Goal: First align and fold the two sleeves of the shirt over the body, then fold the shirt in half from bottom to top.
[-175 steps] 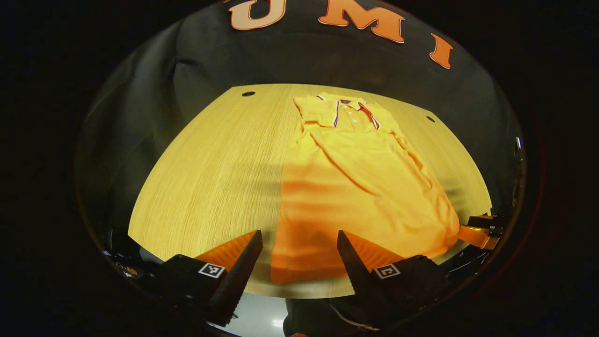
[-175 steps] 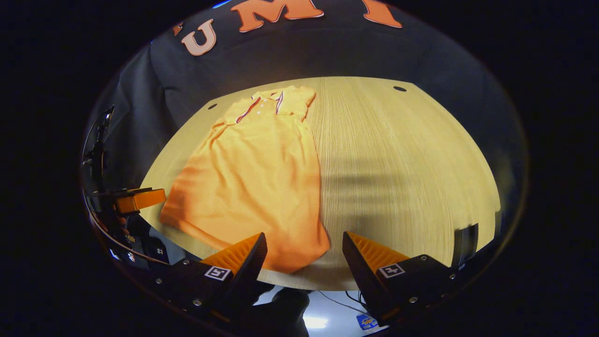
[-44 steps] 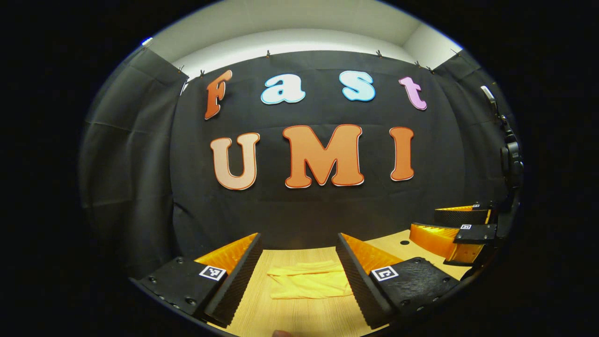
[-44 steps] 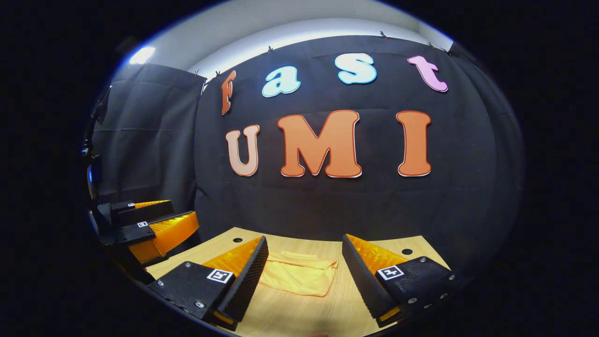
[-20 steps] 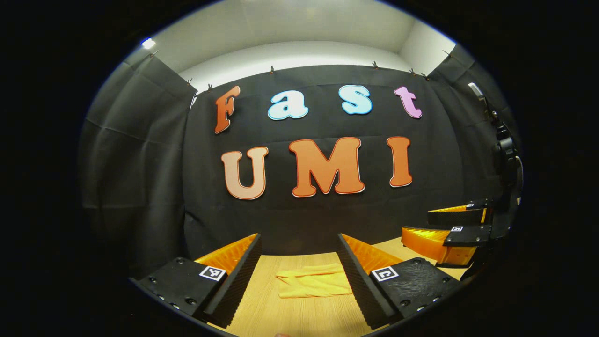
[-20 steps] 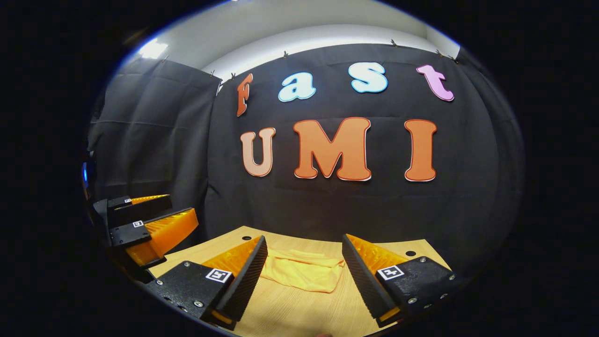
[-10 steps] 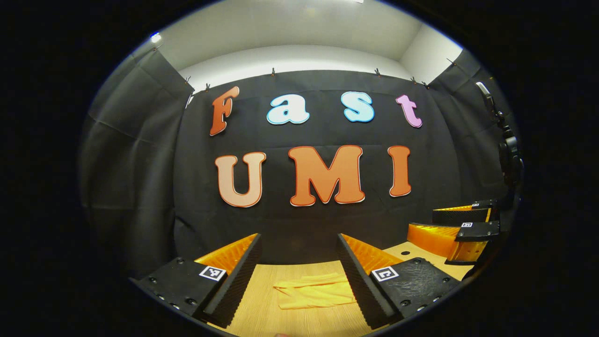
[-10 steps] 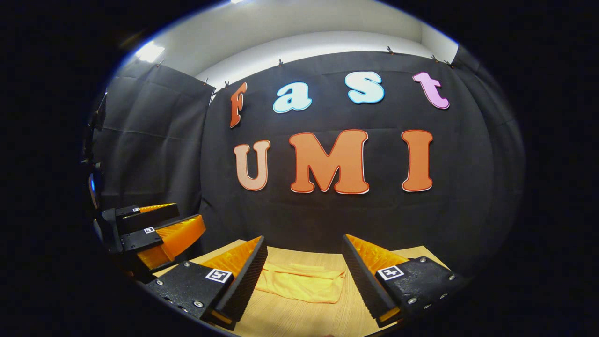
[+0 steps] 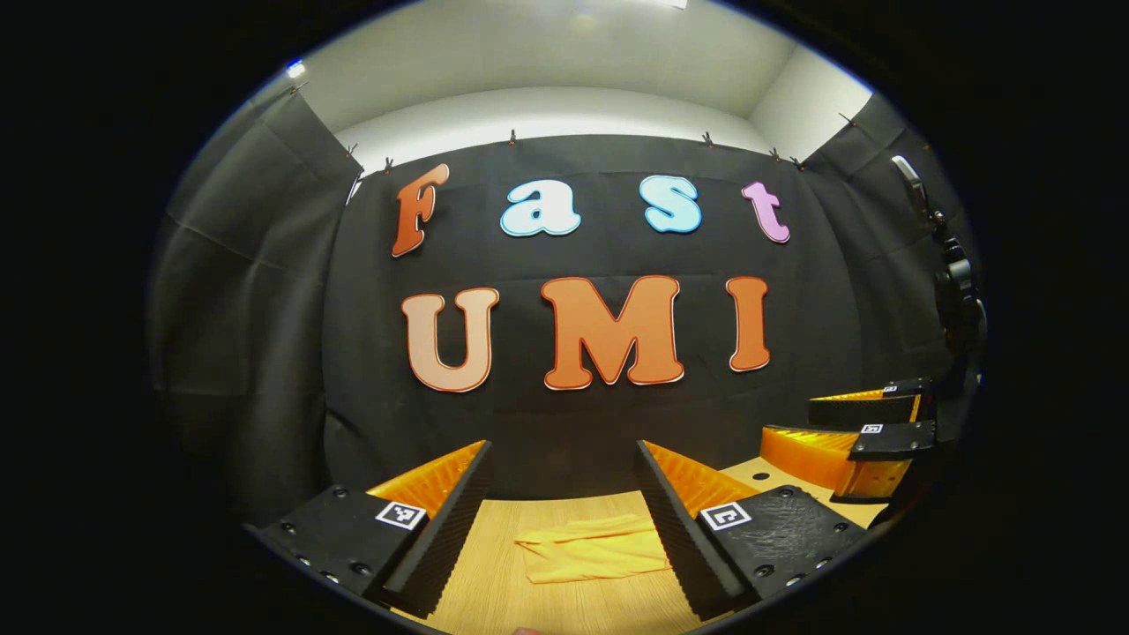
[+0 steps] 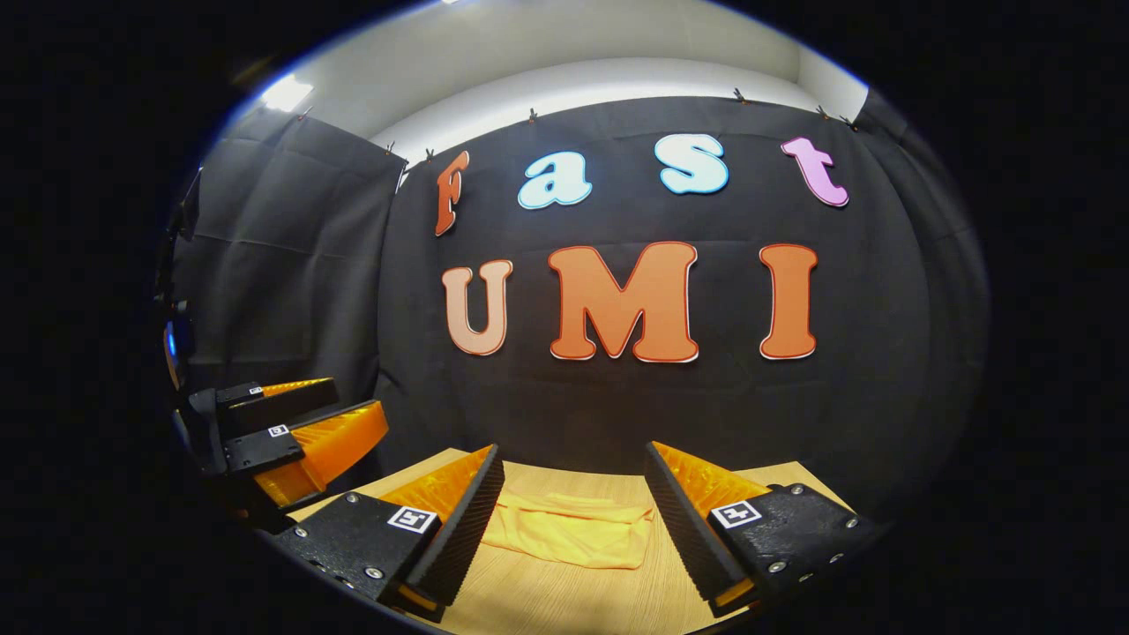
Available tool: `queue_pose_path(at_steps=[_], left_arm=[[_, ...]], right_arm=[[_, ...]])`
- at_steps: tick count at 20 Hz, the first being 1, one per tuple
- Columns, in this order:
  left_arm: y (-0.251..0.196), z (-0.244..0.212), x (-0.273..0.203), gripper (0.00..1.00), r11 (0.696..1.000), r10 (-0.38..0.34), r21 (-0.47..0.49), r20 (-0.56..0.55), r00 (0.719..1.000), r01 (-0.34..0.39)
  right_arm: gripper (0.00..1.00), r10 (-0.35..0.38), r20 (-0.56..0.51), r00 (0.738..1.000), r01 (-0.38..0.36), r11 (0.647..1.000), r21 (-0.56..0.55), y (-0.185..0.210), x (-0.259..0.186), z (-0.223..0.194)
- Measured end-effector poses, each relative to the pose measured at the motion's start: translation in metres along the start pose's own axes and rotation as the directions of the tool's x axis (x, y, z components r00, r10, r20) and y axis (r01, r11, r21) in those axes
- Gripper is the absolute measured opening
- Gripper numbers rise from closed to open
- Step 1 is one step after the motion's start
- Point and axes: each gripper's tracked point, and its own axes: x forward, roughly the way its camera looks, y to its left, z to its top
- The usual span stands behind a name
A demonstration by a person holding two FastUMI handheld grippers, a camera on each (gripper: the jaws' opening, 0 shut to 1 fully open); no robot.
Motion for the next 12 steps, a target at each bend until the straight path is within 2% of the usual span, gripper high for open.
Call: queue_pose_path(at_steps=[6, 12], left_arm=[[-0.001, 0.0, 0.001, 0.96, 1.0, 0.006, -0.006, -0.014, 1.0, -0.007], [-0.007, -0.001, 0.002, 0.96, 0.999, 0.008, 0.039, -0.001, 1.0, -0.008]], right_arm=[[0.97, -0.002, -0.007, 1.0, 0.002, 1.0, -0.003, -0.004, -0.004, -0.002], [0.97, -0.011, -0.009, 1.0, 0.011, 1.0, 0.003, -0.013, -0.006, -0.005]])
